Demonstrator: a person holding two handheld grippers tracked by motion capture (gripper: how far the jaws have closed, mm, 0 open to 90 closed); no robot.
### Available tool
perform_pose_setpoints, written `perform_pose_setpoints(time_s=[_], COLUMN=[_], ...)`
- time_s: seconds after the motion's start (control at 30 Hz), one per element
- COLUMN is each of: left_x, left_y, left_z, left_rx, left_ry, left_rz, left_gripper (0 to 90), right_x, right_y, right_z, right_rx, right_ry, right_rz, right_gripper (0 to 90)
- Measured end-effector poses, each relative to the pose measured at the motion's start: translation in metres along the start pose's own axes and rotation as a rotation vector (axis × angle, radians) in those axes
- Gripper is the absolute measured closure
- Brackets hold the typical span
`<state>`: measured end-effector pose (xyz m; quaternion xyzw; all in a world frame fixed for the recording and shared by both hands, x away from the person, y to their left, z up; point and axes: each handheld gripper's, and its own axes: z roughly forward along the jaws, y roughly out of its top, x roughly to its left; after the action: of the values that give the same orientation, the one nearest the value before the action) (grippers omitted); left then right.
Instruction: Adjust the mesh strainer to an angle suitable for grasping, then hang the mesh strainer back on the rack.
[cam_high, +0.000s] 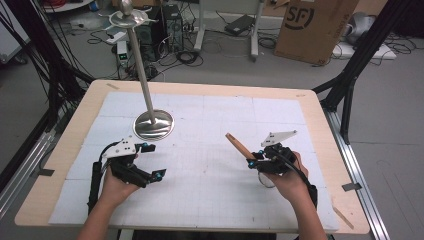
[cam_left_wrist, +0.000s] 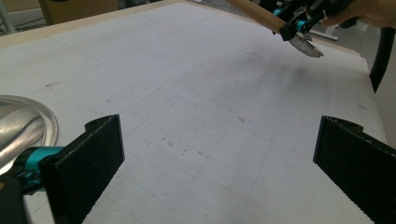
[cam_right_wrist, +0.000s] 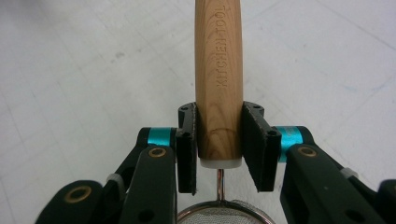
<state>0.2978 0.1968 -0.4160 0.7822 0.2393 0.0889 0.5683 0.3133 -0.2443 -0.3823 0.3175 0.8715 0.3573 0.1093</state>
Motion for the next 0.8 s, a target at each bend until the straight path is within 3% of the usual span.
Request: perform_pose_setpoints(time_s=[0.33,0.8], left_x=[-0.001,-0.003], left_y=[0.000,0.002], left_z=[0.000,-0.001], left_rx=[-0.003,-0.003], left_ry=[0.002,0.006], left_rz=[-0.002,0.006], left_gripper=[2.4,2.4], right_x=[0.002,0.009], right_y=[0.012,0.051], right_z=[-0.001,-0.005], right_rx=[-0.098,-0.232], right_ry=[0.045,0.094], right_rz=[0.008,-0.037], right_gripper=[68.6,68.5])
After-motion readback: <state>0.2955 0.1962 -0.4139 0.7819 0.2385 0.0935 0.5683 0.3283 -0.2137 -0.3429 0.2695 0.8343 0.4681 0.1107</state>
